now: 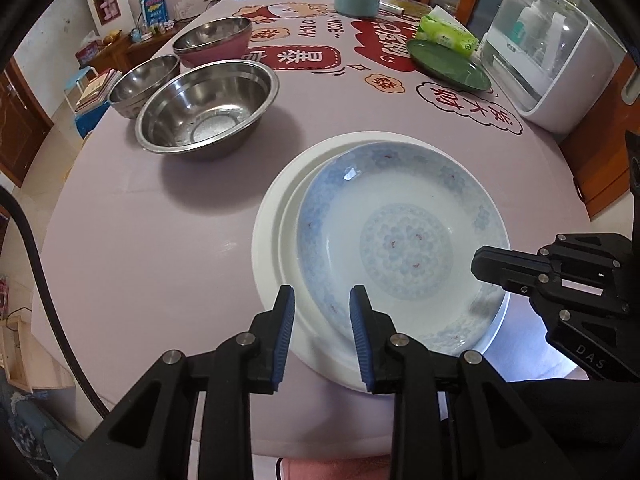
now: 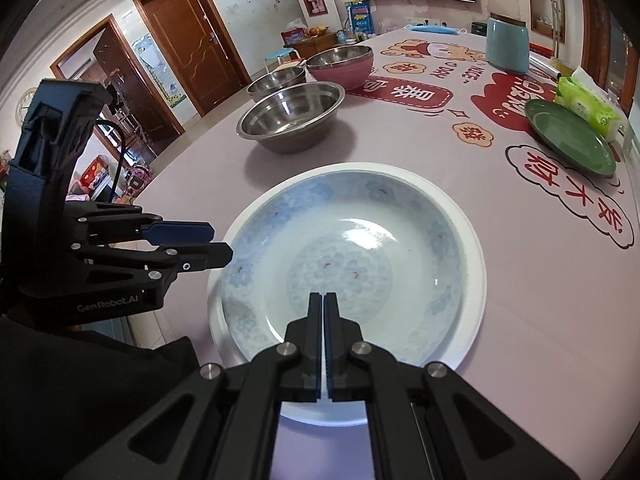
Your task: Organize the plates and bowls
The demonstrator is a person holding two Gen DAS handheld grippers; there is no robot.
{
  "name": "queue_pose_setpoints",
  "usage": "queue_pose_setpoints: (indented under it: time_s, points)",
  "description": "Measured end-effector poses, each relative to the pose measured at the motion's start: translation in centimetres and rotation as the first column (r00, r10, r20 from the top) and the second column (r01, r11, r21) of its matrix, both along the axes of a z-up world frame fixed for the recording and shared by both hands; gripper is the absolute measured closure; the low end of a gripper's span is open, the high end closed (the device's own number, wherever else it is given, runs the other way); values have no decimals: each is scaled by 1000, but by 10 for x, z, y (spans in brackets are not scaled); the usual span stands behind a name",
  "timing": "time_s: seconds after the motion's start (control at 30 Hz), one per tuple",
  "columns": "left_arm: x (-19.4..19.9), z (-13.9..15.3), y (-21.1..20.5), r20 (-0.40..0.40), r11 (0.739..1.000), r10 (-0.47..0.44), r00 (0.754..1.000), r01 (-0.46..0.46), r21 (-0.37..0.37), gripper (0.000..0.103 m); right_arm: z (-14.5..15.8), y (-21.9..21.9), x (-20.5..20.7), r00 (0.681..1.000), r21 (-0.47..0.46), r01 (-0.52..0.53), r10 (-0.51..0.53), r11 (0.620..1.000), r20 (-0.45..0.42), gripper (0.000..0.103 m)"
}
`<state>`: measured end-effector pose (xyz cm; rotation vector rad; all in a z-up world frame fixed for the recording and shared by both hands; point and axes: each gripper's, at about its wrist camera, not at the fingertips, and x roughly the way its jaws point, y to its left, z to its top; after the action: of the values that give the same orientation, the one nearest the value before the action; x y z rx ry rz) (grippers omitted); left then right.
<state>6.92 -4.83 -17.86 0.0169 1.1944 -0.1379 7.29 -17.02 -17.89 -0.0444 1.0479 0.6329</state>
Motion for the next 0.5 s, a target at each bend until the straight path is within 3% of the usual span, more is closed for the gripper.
queue_pose_setpoints:
  time_s: [0.37,0.5]
  points:
    - [-2,11,3,2,997,78,997,-78,12,66,-8,-12,-7,999,-10,36,-36,999,-20,102]
    - [0,16,-11,23,997,80,997,-80,18,55,-9,-40,-1,989,8,144,-143,990,-42,90]
